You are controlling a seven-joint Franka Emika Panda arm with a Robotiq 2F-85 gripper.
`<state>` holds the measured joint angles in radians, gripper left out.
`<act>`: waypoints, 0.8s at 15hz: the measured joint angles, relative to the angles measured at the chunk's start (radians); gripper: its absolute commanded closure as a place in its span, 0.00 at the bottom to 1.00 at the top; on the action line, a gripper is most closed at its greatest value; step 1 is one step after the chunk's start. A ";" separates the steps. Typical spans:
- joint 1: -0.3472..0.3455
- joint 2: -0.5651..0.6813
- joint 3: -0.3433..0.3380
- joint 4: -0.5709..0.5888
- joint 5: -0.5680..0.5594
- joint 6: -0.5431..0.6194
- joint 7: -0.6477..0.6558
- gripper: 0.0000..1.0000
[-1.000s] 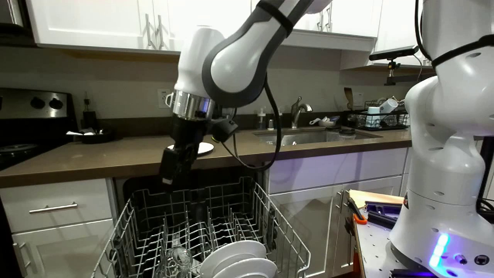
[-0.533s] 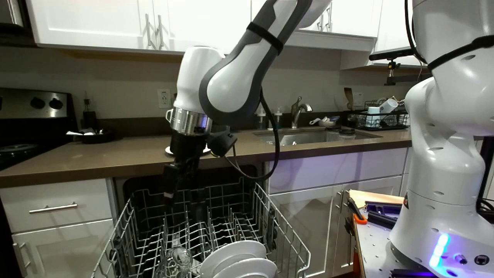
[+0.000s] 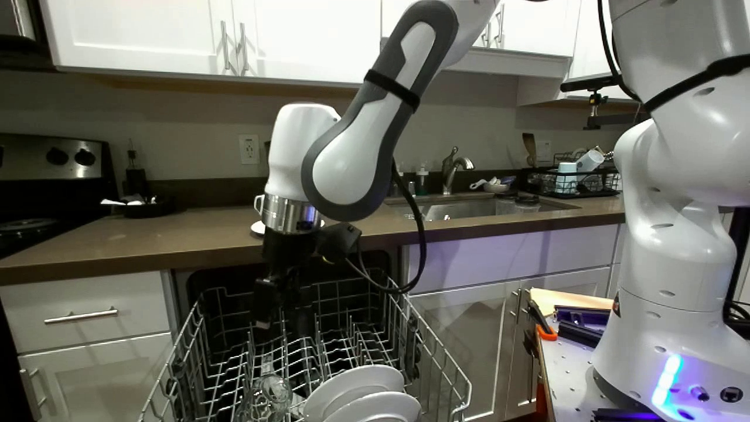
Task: Move the glass bottle in the dishwasher towards you
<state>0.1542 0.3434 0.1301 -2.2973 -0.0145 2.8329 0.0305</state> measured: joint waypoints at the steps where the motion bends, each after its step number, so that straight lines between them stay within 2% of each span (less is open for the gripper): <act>1: 0.000 0.026 0.000 0.012 0.000 0.001 0.000 0.00; 4: 0.000 0.105 -0.002 0.053 0.000 0.028 -0.008 0.00; 8: 0.000 0.210 -0.017 0.107 -0.006 0.130 -0.023 0.00; 12: -0.066 0.299 0.031 0.164 -0.005 0.166 -0.064 0.00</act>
<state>0.0880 0.6425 0.1612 -2.1335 -0.0197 2.9990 -0.0332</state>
